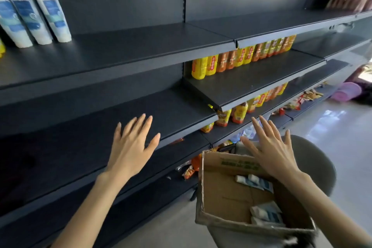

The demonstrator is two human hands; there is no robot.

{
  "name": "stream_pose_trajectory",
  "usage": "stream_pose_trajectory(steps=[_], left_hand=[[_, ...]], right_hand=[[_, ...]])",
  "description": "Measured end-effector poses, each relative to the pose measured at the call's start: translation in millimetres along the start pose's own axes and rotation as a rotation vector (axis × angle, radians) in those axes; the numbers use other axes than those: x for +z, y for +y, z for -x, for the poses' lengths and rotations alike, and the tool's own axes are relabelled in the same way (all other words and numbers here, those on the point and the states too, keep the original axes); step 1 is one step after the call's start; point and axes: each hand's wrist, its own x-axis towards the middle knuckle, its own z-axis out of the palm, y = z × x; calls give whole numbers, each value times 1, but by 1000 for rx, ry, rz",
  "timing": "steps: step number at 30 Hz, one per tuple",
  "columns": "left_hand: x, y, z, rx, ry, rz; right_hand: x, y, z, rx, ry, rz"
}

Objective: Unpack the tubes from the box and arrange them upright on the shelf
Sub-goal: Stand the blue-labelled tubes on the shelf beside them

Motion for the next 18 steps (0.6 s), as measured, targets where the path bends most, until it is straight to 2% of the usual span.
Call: stream_pose_trajectory(steps=[9,18], left_hand=[[85,61,-69,186,-184,12],[171,106,-143,466,-402,16]], right_hand=[[57,72,36,345,-161,-69],[120,81,38,679,-253,-137]])
